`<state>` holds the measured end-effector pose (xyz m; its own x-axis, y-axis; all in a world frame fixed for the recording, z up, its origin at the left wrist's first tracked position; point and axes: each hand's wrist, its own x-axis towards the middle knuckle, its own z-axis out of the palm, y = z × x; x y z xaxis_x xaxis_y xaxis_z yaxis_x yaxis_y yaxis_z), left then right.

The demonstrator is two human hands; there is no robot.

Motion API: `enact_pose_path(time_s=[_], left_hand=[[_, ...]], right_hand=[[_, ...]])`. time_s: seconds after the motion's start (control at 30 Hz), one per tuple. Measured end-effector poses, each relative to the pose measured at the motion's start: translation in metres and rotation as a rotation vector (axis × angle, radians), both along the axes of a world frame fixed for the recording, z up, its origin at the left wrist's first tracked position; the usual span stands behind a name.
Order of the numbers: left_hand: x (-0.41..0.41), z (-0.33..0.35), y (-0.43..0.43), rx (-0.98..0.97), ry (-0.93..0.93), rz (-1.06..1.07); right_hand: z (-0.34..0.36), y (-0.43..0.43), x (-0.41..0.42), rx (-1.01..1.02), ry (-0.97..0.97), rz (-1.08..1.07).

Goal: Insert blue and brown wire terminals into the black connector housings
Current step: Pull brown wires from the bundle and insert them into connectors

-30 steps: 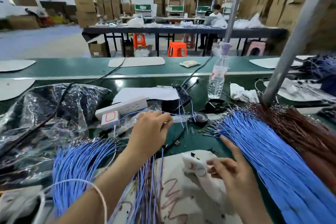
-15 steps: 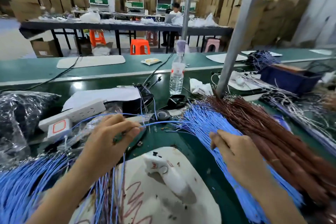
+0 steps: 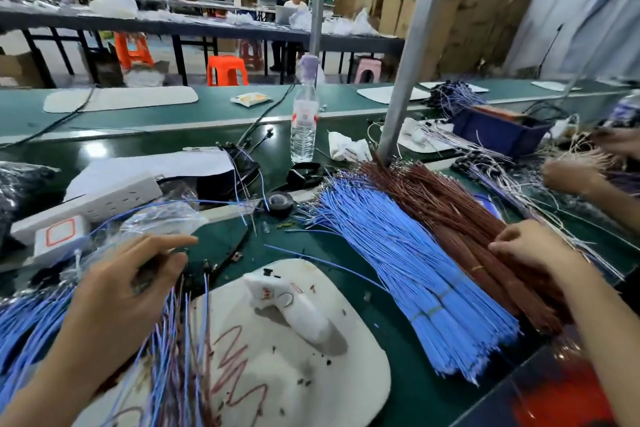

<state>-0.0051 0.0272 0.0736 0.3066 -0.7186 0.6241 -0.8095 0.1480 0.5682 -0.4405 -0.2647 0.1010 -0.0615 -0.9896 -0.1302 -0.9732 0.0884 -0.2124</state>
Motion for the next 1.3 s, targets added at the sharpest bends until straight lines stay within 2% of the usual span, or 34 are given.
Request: enact_pose_path(time_s=[0.17,0.3,0.4,0.43,0.57,0.73,0.97,1.03,1.17,1.3], left_hand=[[0.001,-0.001,0.005,0.012,0.003,0.002],[0.002,-0.001,0.005,0.006,0.005,-0.01],[0.002,-0.001,0.005,0.006,-0.016,-0.016],[0.003,-0.001,0.005,0.006,-0.026,-0.022],[0.006,-0.006,0.003,0.035,-0.007,-0.049],[0.004,-0.007,-0.003,0.123,-0.009,-0.075],[-0.019,0.008,-0.001,0.12,-0.009,-0.064],[-0.028,0.015,0.002,0.12,-0.022,-0.033],[-0.039,0.016,0.001,0.252,0.107,-0.091],[-0.045,0.015,0.0,0.291,0.143,-0.164]], right_hand=[[-0.02,0.001,-0.008,-0.065,-0.112,0.005],[-0.019,-0.006,-0.009,-0.023,-0.167,0.002],[-0.011,-0.014,-0.011,-0.165,-0.209,-0.043],[-0.009,-0.018,-0.013,-0.183,-0.195,-0.076],[-0.011,-0.023,-0.017,-0.011,-0.045,-0.121],[-0.013,-0.028,-0.01,-0.043,0.177,-0.082],[0.001,-0.028,-0.011,-0.022,0.19,-0.165],[0.018,-0.026,-0.008,-0.109,0.153,-0.141],[0.066,-0.006,0.016,-0.632,0.012,-0.035],[0.11,0.023,0.057,-0.902,-0.172,0.149]])
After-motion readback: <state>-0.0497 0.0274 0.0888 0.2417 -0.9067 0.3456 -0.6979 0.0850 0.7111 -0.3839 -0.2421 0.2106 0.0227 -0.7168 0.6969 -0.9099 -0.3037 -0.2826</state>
